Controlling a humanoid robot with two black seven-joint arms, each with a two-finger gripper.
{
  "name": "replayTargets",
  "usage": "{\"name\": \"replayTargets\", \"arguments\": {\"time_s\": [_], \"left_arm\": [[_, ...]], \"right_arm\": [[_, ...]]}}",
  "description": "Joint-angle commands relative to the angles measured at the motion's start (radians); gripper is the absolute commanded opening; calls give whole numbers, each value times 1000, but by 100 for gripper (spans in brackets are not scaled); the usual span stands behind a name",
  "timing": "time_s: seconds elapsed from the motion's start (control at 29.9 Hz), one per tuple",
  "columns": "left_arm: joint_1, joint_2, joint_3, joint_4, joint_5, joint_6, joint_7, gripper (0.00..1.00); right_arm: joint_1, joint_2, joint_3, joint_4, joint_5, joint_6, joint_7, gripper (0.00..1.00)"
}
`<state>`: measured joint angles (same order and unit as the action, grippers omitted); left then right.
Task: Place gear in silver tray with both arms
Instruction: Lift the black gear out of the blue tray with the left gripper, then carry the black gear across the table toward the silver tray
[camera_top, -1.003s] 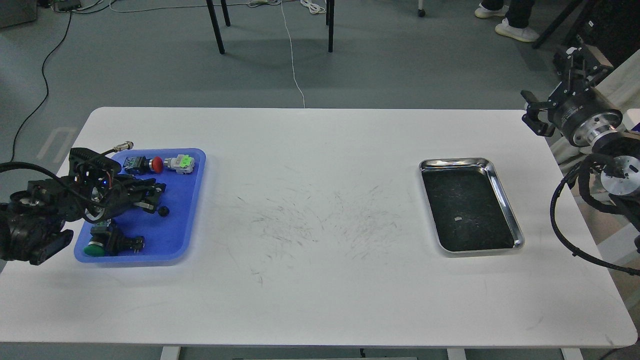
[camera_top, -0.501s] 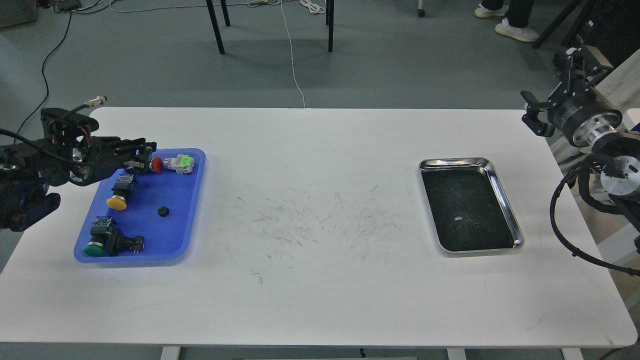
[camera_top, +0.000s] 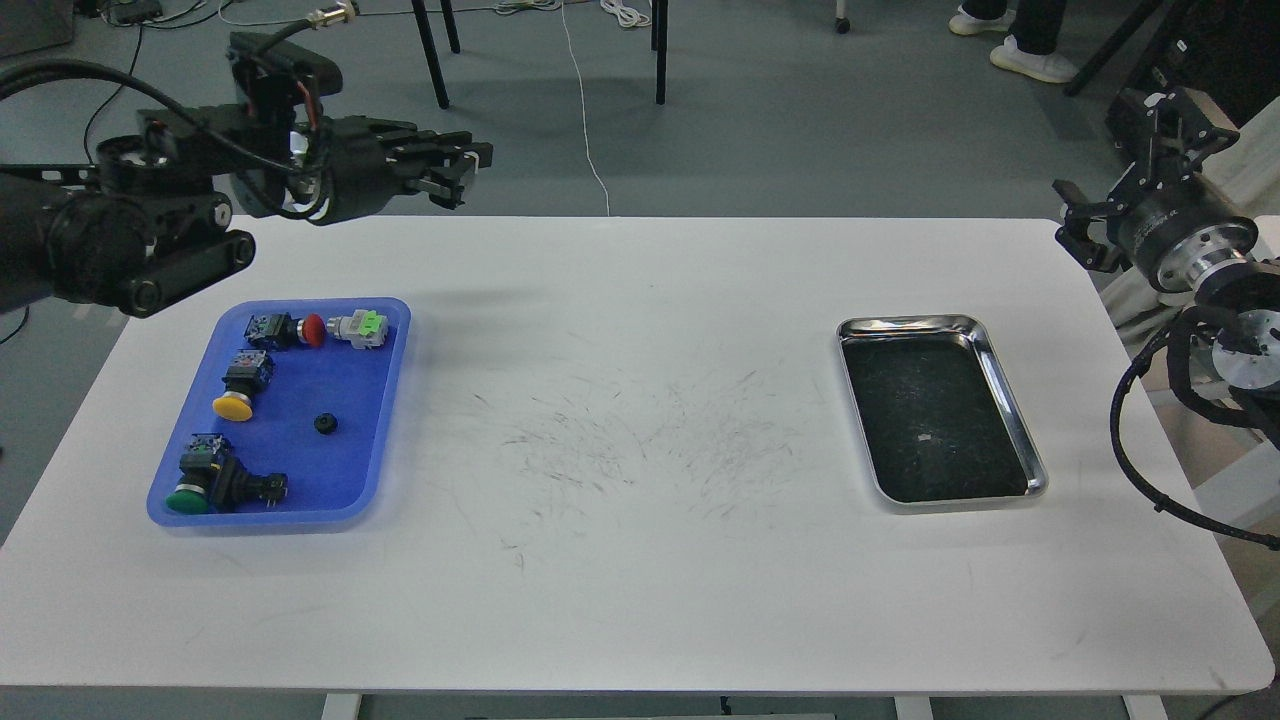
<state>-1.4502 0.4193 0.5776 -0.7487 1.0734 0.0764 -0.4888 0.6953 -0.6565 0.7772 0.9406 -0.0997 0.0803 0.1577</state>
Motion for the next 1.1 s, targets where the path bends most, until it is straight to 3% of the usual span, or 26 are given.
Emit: {"name": "replayTargets", "arguments": {"time_s": [0.0,0.4,0.8,1.07], "left_arm": [[4,-91,4,-37,8,5,0,5],[97,-416,68,-12,11,19,0,2],[188,-419,94,87,13,25,0,2],[234,-419,82,65,25,66,0,2]], "right_arm": [[3,0,11,-3,0,-5,-1,99],[12,-55,11,-5,0,-4,-9,99],[20,-64,4,-9,0,-4,-20,99],[21,-89,-4,-9,0,-4,-35,99]]}}
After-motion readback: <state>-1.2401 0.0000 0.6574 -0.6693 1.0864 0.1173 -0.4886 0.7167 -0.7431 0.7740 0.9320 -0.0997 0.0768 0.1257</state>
